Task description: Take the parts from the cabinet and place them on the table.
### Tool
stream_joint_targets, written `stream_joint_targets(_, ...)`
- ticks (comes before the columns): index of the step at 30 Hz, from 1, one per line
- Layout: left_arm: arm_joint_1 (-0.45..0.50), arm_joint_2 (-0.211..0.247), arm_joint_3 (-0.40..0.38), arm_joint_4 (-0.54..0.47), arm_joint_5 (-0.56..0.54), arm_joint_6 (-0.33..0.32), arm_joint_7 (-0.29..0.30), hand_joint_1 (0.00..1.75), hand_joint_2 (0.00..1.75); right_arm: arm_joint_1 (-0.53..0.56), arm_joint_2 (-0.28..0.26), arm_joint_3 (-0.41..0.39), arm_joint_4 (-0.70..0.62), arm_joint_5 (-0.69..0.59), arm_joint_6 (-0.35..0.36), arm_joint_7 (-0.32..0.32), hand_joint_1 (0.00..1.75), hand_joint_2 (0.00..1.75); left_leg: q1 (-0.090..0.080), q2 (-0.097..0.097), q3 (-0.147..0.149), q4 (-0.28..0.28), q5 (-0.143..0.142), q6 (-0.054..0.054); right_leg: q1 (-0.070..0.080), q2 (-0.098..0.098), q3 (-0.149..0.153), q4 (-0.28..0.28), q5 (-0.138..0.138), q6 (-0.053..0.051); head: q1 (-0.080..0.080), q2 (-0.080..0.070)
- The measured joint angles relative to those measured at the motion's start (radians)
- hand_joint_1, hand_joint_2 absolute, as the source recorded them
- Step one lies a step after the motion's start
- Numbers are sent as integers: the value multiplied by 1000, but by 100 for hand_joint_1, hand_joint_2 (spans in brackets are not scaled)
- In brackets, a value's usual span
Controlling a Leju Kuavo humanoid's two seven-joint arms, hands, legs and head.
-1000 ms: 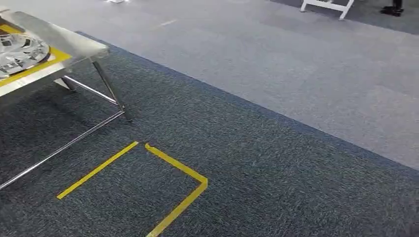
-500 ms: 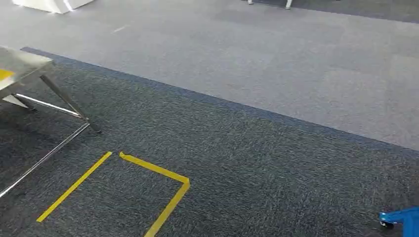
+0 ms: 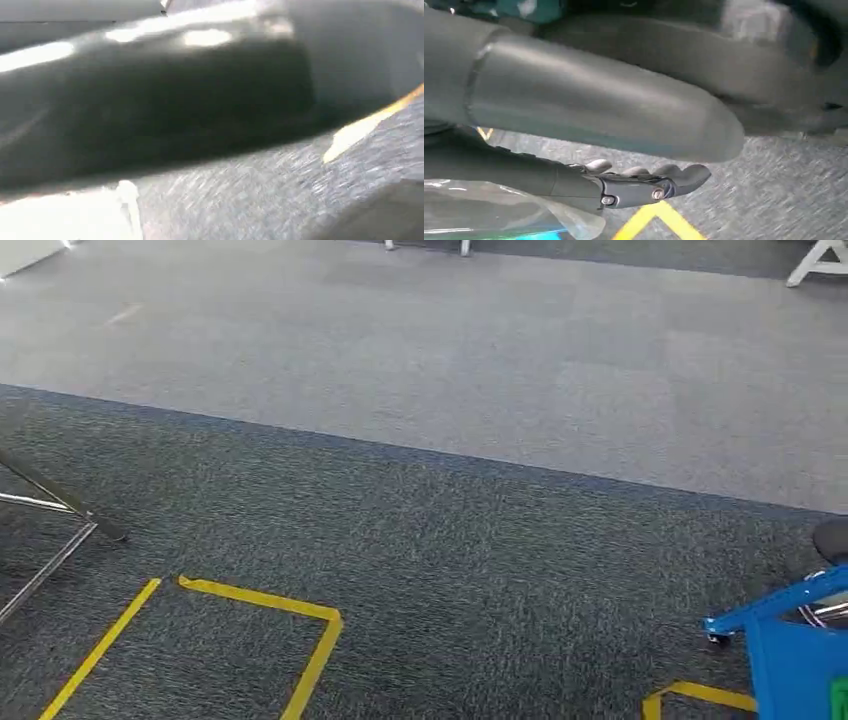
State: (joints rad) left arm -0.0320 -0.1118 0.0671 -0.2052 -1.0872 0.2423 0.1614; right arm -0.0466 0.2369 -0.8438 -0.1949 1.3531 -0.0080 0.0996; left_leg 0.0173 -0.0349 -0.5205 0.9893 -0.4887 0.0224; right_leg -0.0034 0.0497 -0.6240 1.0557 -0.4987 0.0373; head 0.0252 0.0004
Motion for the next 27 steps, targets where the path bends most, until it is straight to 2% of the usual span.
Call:
stream_joint_targets(1,3,-1,-1,0,2,0,0,0,0,-5,0,1,0,1,0,5,0,0,-1,19,-1,0,-1,2,0,-25,-36,72,-45,7,1,0)
stream_joint_targets(3,9,-1,-1,0,11,-2,0,0,0,-9,0,3,0,2,0,18,0,0,-2,59,-1,1,-3,3,-2,-38,-107,224,-113,18,0,0)
stream_joint_targets(4,10,-1,0,0,13,-6,0,0,0,-8,0,4,-1,-1,0,18,0,0,-2,77,-1,1,-3,2,-4,-40,-117,251,-114,22,1,0)
stream_joint_targets(5,9,0,0,0,13,-9,0,0,0,-8,-1,4,-1,-4,2,17,0,0,-1,91,-1,1,-5,0,-6,-43,-100,230,-93,24,0,0)
stream_joint_targets(6,8,-1,0,0,13,-10,0,0,0,-8,-2,3,-2,-10,4,13,0,0,-1,103,1,1,-6,-2,-8,-49,-63,169,-59,25,1,0)
stream_joint_targets(7,6,-2,0,0,13,-13,0,0,0,-7,-2,3,-2,-13,8,11,0,0,0,115,5,1,-9,-6,-9,-64,-6,73,-17,24,0,0)
stream_joint_targets(8,5,-3,0,0,13,-13,0,0,0,-6,-2,3,-2,-15,9,8,0,0,0,125,10,2,-13,-12,-8,-100,51,-21,15,23,1,0)
stream_joint_targets(9,6,0,0,0,14,-14,0,0,0,-8,-2,3,-2,-15,13,5,0,0,-9,133,10,3,-18,-20,2,-136,69,-53,1,14,3,0)
stream_joint_targets(10,6,-1,0,0,13,-14,0,0,0,-8,-2,3,-2,-15,16,4,0,0,-11,140,12,6,-20,-25,-2,-119,75,-57,10,-2,-2,0)
stream_joint_targets(13,2,0,-1,0,1,-16,0,0,0,-1,-2,3,0,-8,21,9,0,0,-9,166,22,3,-20,-37,2,-90,60,-53,8,-23,-2,0)
stream_joint_targets(14,0,0,-3,0,-6,-16,0,0,0,-2,-1,4,0,-5,21,19,0,0,-3,138,21,10,-34,-47,-5,-79,70,-59,14,-32,-3,0)
stream_joint_targets(15,0,-1,-5,0,-10,-16,0,0,0,-5,-1,5,0,-3,20,27,0,0,-1,87,10,43,-60,-47,-5,-69,70,-59,15,-37,-7,0)
stream_joint_targets(16,1,-1,-7,0,-14,-16,1,0,0,-9,0,6,0,-2,21,35,0,0,-1,59,-22,119,-104,-47,-5,-57,70,-59,15,-44,-10,0)
stream_joint_targets(18,5,-1,-7,0,-14,-17,3,0,0,-10,1,6,0,-1,21,43,0,0,-1,44,-98,280,-168,-46,0,-29,70,-58,15,-49,-10,0)
stream_joint_targets(19,9,-1,-7,0,-14,-18,3,0,0,-10,1,6,0,-2,24,43,0,0,-1,44,-125,325,-172,-44,2,-13,71,-58,15,-51,-10,0)
stream_joint_targets(20,11,-1,-7,0,-15,-18,2,0,0,-11,1,6,0,-3,30,43,0,0,-1,43,-127,317,-148,-41,3,4,73,-57,15,-51,-10,0)
stream_joint_targets(21,10,-1,-8,1,-17,-18,0,0,0,-12,1,6,0,-3,34,42,0,0,-1,40,-113,270,-106,-38,5,21,75,-57,15,-51,-10,0)
stream_joint_targets(22,8,-1,-8,1,-17,-18,-2,0,0,-14,1,6,0,-3,40,42,0,0,-2,29,-80,184,-46,-33,5,39,78,-55,15,-50,-10,0)
stream_joint_targets(23,8,0,-8,0,-17,-18,-2,0,0,-15,1,6,0,-3,41,42,0,0,-1,2,-47,97,4,-27,5,53,81,-54,13,-48,-10,0)
stream_joint_targets(24,8,0,-8,1,-17,-20,-2,0,0,-15,1,6,0,-3,42,43,0,0,1,-51,-27,53,8,-21,2,63,74,-53,12,-46,-10,0)
stream_joint_targets(25,8,0,-8,2,-16,-23,-2,0,0,-19,0,6,1,-3,48,46,0,0,3,-59,-22,30,4,-21,6,78,73,-47,11,-40,-7,0)
stream_joint_targets(26,5,0,-8,2,-17,-24,-2,0,0,-19,0,6,1,-3,53,53,0,0,-1,-48,-20,25,-5,-24,0,87,63,-47,15,-31,-13,0)
stream_joint_targets(27,2,1,-8,2,-16,-26,-2,0,0,-15,-2,5,1,-2,60,56,0,0,-4,-42,-21,24,-5,-23,-5,98,58,-52,18,-24,-11,0)
